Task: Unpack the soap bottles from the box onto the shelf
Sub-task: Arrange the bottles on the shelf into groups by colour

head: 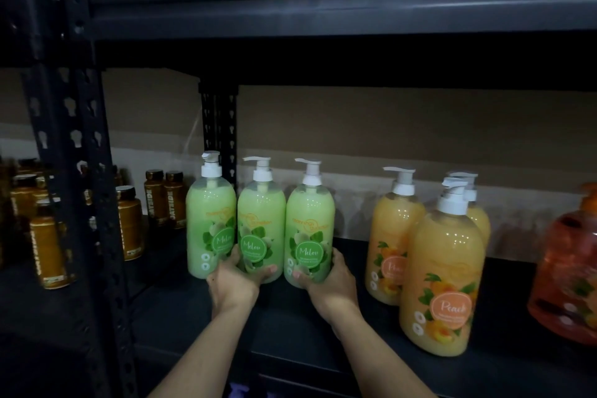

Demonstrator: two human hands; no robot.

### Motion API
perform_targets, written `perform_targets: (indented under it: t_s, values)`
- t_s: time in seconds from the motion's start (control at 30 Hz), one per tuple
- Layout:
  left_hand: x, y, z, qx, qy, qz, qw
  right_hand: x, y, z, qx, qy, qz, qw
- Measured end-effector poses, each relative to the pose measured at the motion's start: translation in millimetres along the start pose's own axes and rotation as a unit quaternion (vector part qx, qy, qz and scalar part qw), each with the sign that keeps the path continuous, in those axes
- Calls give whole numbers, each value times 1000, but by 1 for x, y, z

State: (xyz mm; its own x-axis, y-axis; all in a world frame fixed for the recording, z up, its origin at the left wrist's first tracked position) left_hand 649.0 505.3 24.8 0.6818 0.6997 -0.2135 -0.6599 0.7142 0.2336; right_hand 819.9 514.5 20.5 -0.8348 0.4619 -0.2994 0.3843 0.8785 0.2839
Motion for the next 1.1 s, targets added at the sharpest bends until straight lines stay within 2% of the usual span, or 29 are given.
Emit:
perform_targets:
  t_s: [0.63, 0.83, 0.97, 1.03, 1.1]
  values:
    - [-3, -6, 4, 7, -5, 9, 1000, 4, -1, -2, 3, -7, 3, 1000]
    - [-8, -9, 4, -33, 53, 22, 998, 0, 0, -3, -1, -56, -12, 998]
    - [-23, -4, -2, -61, 103, 8, 993, -3, 0, -5, 55, -67, -27, 996]
    - [-37, 4, -6, -36, 112, 27, 993, -7, -4, -6, 78, -82, -9, 994]
    - [-51, 13, -7, -6, 114, 84, 990, -14, -14, -4, 52, -130, 34, 990]
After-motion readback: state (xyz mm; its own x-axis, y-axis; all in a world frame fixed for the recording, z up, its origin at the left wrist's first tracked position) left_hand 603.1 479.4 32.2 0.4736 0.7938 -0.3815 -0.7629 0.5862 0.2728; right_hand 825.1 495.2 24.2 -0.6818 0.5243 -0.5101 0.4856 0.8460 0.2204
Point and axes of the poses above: each hand's wrist, its own y-axis towards the middle knuckle, its own x-axis out of the palm, z = x × y, the point moved 2 cm from there along y, towards the middle knuckle, and after that the axes turned 13 degrees about z, right-handed, at the moved point
